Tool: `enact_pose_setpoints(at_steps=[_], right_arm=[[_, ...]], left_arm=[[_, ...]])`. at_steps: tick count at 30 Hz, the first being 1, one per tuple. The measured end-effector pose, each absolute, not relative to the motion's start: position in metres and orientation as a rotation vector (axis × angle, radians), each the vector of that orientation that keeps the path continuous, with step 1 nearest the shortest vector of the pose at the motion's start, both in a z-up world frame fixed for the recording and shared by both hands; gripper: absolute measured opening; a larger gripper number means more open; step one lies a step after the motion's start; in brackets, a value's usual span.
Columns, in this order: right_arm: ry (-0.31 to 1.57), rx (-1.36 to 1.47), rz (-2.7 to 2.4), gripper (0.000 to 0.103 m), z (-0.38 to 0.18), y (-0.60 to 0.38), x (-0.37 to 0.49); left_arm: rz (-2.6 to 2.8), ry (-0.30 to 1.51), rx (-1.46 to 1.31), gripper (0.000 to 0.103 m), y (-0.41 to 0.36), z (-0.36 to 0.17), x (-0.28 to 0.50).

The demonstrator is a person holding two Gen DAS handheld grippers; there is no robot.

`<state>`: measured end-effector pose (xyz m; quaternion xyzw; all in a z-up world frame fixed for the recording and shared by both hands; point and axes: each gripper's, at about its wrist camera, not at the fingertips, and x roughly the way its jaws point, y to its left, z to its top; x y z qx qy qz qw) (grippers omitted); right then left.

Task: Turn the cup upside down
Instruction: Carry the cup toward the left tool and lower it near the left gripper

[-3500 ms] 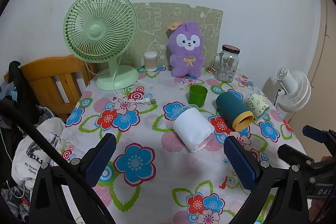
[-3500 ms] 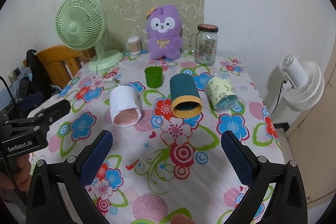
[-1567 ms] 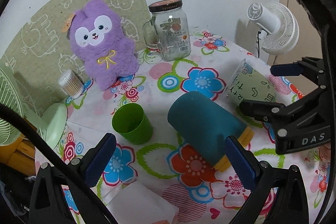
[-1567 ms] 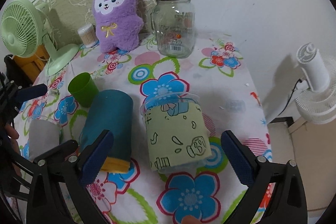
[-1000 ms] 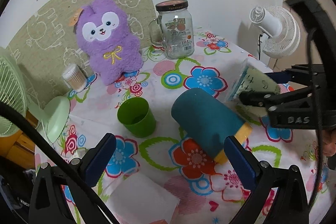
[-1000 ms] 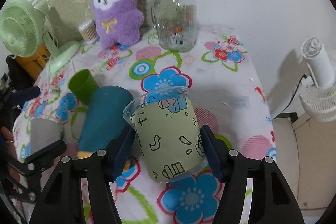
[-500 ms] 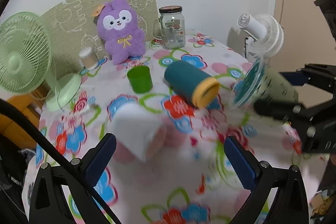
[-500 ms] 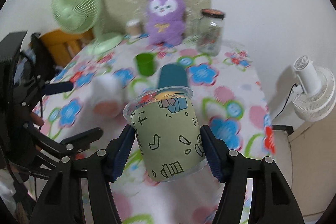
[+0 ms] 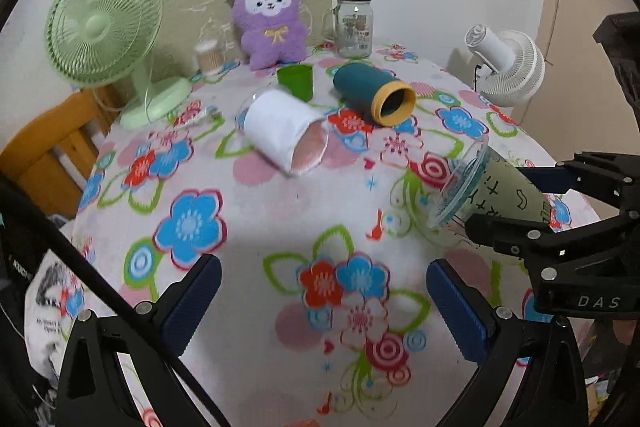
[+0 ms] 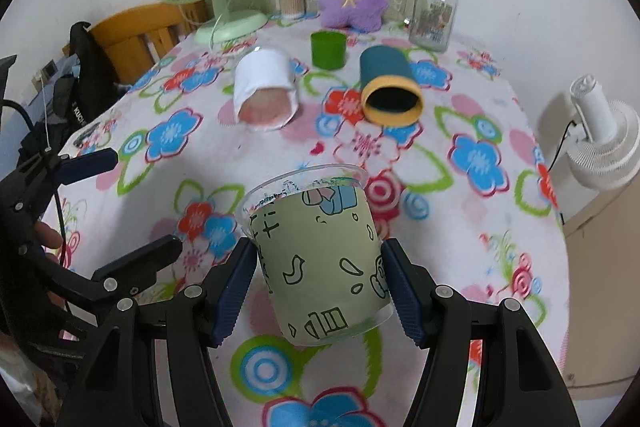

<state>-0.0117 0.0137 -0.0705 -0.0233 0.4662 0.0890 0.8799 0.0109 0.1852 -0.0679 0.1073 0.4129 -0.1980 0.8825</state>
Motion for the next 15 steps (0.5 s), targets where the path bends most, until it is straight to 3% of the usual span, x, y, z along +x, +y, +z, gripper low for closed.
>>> enact_pose_setpoints(at_steps=[11, 14, 15], right_arm=[[1.017, -0.044, 0.161, 0.067, -0.094, 0.015, -0.013], [1.017, -0.051, 0.162, 0.073, -0.093, 0.015, -0.015], [1.016, -0.047, 0.16, 0.08, -0.092, 0.014, -0.015]], left_arm=[[-0.394, 0.947, 0.178, 0.103, 0.189, -0.093, 0.001], [-0.393, 0.958, 0.183, 0.103, 0.187, -0.095, 0.0], [-0.392, 0.958, 0.184, 0.103, 0.186, -0.094, -0.001]])
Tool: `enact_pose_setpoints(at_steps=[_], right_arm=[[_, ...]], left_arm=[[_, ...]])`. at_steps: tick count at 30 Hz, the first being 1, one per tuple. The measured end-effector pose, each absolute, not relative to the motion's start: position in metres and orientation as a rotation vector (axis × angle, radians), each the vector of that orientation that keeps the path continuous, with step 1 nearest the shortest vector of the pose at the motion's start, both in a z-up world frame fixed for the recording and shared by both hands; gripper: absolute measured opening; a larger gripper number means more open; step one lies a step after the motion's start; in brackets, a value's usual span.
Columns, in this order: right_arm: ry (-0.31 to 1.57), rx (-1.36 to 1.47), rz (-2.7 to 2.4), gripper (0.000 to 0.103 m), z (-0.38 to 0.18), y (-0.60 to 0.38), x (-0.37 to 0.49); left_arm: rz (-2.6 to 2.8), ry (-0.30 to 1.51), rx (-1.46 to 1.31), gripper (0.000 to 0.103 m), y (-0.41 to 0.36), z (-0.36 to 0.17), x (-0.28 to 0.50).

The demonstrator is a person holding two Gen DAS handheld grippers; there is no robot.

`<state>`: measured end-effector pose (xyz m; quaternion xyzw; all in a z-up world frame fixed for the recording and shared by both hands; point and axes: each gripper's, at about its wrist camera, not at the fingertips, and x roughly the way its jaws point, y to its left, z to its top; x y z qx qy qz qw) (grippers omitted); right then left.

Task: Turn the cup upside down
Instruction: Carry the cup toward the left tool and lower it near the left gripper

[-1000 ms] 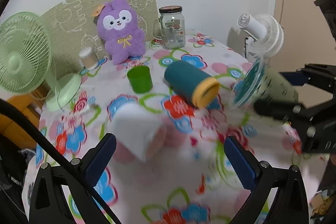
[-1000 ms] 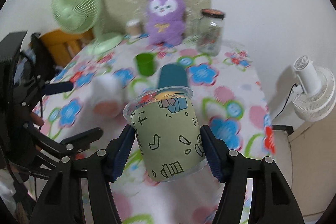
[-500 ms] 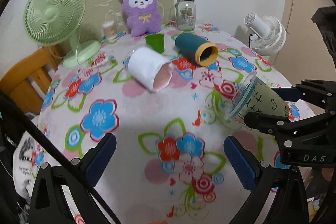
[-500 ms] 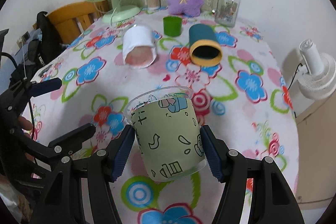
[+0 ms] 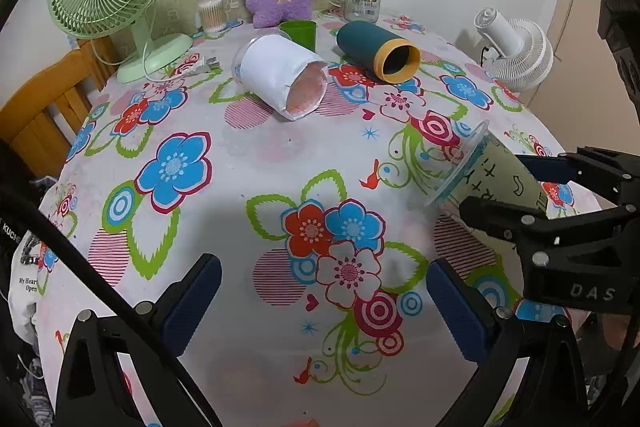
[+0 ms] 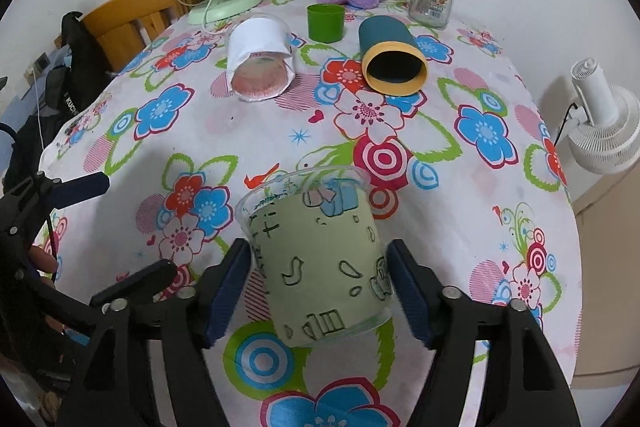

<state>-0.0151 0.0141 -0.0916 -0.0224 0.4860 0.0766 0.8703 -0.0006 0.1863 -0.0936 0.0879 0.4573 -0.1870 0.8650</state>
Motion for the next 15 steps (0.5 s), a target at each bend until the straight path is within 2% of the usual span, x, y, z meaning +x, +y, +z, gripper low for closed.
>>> enact_pose_setpoints(at_steps=[1, 3, 15], right_arm=[[1.012, -0.045, 0.159, 0.088, -0.09, 0.013, -0.015], [0.989, -0.043, 0.154, 0.094, -0.085, 0.011, -0.018], [0.91, -0.068, 0.362, 0.094, -0.051, -0.032, -0.04]], left_arm=[[-0.392, 0.956, 0.183, 0.103, 0.186, -0.091, -0.001], [-0.396, 0.954, 0.181, 0.103, 0.185, -0.088, -0.002], [-0.433, 0.946, 0.188, 0.103, 0.142, -0.065, -0.014]])
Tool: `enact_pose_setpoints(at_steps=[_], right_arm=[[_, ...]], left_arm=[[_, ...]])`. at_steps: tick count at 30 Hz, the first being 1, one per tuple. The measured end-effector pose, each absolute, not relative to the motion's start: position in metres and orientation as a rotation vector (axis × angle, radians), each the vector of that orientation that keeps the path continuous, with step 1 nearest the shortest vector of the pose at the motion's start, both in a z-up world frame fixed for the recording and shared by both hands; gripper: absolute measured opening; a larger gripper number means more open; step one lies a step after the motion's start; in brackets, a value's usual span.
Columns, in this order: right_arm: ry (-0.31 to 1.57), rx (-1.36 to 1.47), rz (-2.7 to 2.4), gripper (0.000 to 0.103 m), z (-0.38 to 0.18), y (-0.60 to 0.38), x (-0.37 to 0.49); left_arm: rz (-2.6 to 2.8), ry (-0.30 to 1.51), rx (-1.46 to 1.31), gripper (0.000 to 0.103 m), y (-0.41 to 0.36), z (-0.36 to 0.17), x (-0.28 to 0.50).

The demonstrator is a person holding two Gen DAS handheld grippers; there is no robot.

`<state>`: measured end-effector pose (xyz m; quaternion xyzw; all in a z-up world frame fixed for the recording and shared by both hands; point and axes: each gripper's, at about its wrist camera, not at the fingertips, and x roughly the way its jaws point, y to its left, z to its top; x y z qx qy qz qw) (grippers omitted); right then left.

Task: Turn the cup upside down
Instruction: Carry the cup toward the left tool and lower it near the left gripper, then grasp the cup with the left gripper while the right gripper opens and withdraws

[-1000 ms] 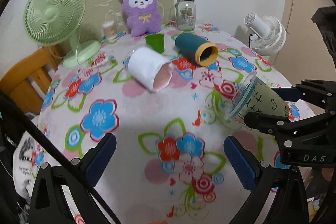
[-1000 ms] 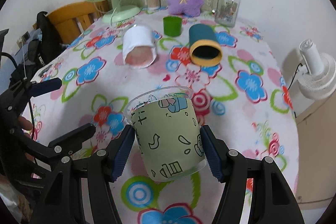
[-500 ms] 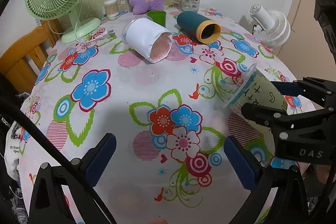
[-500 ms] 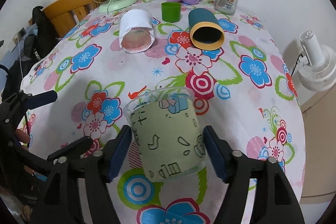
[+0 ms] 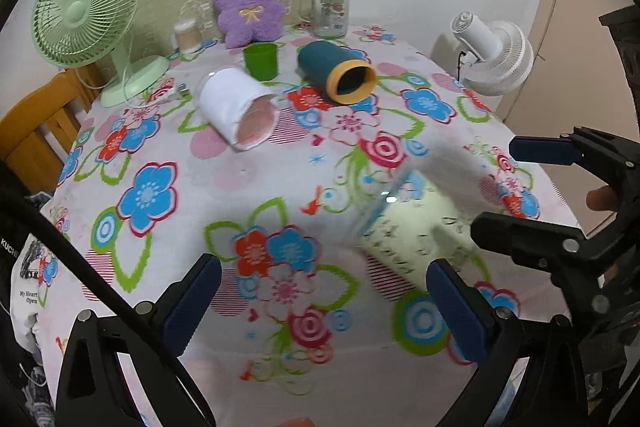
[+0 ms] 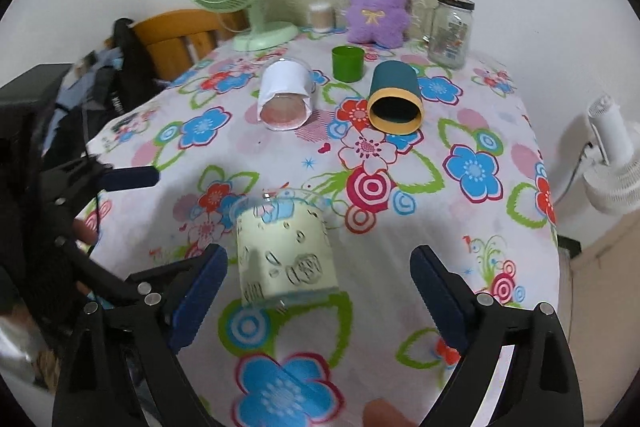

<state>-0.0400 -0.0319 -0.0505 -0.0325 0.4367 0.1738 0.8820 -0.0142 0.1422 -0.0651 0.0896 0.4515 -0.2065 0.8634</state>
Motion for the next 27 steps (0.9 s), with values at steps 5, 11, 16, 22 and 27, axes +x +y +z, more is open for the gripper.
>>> enact_pose_setpoints(at_steps=[5, 11, 16, 22, 27], right_arm=[[0.892, -0.073, 0.482, 0.094, -0.054, -0.062, -0.046], [0.801, -0.202, 0.703, 0.094, -0.059, -0.085, -0.058], [0.875, -0.19, 0.767, 0.094, -0.069, -0.097, -0.045], [1.018, -0.16, 0.654, 0.094, -0.086, -0.107, -0.026], [1.05, -0.187, 0.625, 0.094, -0.088, -0.107, -0.032]], left_arm=[[-0.418, 0.968, 0.154, 0.103, 0.12, -0.065, -0.014], [-0.392, 1.006, 0.117, 0.103, 0.102, -0.067, -0.008], [-0.35, 1.059, 0.11, 0.103, 0.083, -0.076, 0.001], [-0.264, 1.08, 0.089, 0.103, 0.074, -0.081, 0.007], [-0.232, 1.09, 0.071, 0.095, 0.07, -0.087, 0.009]])
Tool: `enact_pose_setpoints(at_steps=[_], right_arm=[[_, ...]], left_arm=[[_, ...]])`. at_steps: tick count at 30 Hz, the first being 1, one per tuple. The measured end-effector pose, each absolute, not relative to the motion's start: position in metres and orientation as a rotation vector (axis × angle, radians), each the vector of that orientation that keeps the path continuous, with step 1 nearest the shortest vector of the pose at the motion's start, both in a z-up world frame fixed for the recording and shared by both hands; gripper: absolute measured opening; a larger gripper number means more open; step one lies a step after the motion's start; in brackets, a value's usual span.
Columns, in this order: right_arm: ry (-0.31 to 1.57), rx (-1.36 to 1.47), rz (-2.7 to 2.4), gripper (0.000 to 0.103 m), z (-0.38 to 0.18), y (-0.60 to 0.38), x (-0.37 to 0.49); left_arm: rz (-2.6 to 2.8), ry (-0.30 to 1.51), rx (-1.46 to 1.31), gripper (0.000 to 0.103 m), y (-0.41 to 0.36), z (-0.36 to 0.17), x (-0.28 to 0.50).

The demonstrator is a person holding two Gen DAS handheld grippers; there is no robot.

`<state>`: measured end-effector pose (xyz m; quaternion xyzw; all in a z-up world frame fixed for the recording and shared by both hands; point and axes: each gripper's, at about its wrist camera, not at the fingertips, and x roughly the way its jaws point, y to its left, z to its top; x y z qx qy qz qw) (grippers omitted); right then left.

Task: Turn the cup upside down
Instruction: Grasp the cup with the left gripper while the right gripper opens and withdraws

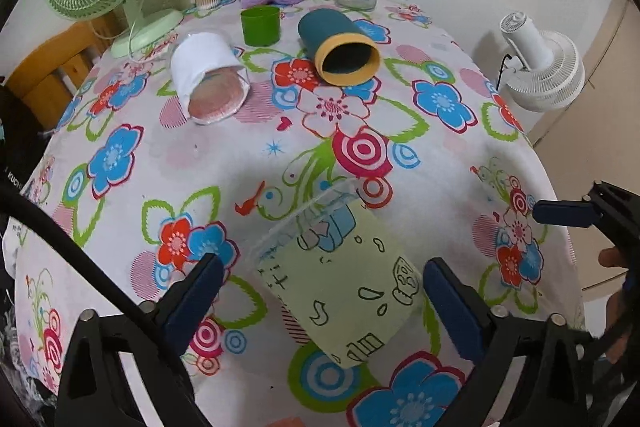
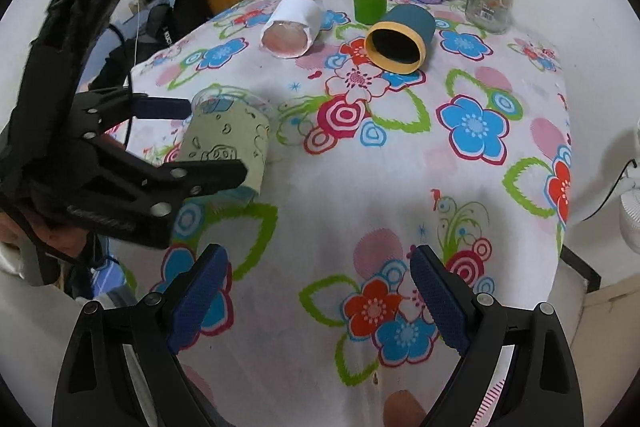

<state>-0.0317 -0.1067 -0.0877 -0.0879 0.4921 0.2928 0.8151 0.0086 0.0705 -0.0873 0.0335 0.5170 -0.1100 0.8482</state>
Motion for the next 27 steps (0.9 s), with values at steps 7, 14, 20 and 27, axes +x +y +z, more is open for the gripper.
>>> enact_pose_setpoints(at_steps=[7, 14, 20, 27], right_arm=[[1.03, -0.203, 0.652, 0.094, -0.084, -0.103, -0.042], [1.029, -0.224, 0.666, 0.094, -0.09, -0.094, -0.043], [1.021, -0.21, 0.688, 0.094, -0.094, -0.087, -0.042], [1.029, -0.213, 0.682, 0.094, -0.099, -0.086, -0.04]], left_arm=[[-0.233, 1.129, 0.03, 0.074, 0.07, -0.094, 0.006], [-0.231, 1.115, 0.053, 0.069, 0.075, -0.089, 0.003], [-0.221, 1.12, 0.062, 0.067, 0.088, -0.087, 0.007], [-0.237, 1.146, 0.032, 0.071, 0.09, -0.093, 0.012]])
